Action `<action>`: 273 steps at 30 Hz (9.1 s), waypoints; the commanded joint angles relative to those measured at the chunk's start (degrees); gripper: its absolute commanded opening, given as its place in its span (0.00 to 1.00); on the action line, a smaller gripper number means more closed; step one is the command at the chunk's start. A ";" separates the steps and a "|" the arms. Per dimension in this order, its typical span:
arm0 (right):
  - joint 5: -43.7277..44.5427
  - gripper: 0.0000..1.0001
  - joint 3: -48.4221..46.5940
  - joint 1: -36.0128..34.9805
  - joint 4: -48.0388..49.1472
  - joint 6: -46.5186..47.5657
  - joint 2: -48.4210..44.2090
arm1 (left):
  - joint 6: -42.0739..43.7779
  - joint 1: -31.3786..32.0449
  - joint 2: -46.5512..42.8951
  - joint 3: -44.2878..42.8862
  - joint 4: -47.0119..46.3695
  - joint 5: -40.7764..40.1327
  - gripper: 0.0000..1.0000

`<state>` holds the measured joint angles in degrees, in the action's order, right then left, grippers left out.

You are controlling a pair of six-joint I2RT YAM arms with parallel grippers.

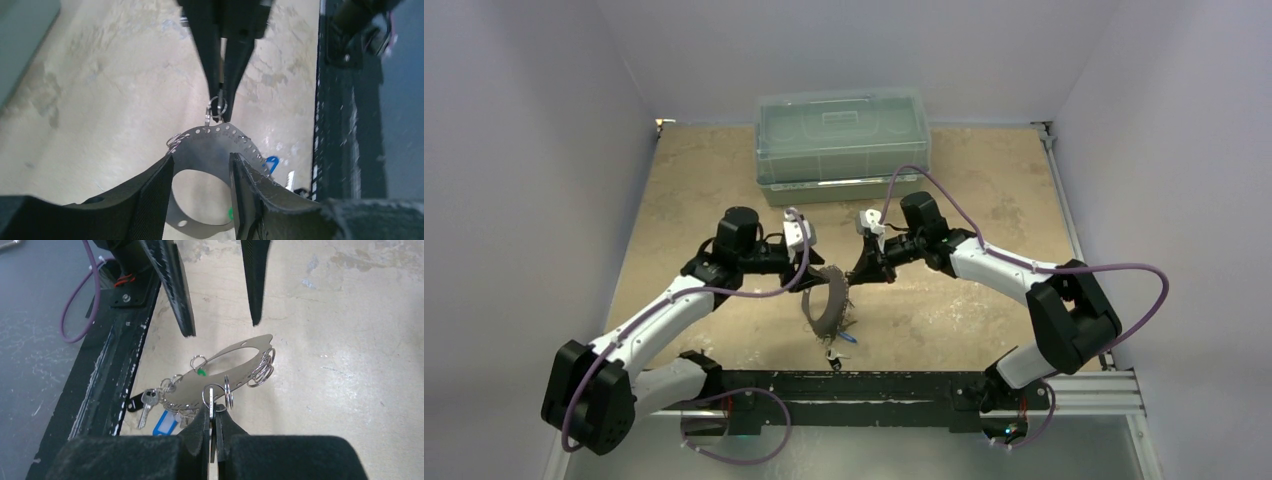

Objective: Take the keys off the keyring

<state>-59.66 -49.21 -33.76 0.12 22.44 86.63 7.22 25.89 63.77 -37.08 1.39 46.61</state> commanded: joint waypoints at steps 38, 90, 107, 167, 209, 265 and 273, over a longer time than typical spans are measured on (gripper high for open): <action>-0.52 0.00 -13.19 -3.85 -27.21 32.11 1.88 | 39.83 4.86 -1.60 0.36 3.73 9.00 0.27; 0.50 0.00 -13.19 -3.64 -29.40 33.55 0.34 | -5.47 10.95 -3.74 10.42 -22.08 -10.18 0.00; 1.21 0.00 -13.88 -3.92 -28.31 33.21 1.12 | -8.29 10.73 -2.77 11.15 -29.62 -3.42 0.00; -0.99 0.00 -14.82 -4.74 -29.10 32.23 2.67 | -0.80 14.73 -9.03 19.56 -37.61 -22.69 0.00; 0.07 0.00 -13.37 -5.33 -30.10 34.91 1.26 | -56.51 4.58 -0.31 12.78 -32.90 -23.43 0.00; 39.60 0.10 -0.20 14.00 -37.56 23.86 -0.02 | 18.76 -3.26 6.21 -12.89 36.15 -29.89 0.99; 40.13 0.52 1.56 14.00 -35.62 22.30 -0.41 | 18.40 -3.01 4.98 -8.12 27.70 -28.70 0.99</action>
<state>-20.34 -48.66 -20.08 -37.19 45.52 86.78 24.69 22.90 69.93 -46.02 33.98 17.30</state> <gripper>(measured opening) 0.461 0.985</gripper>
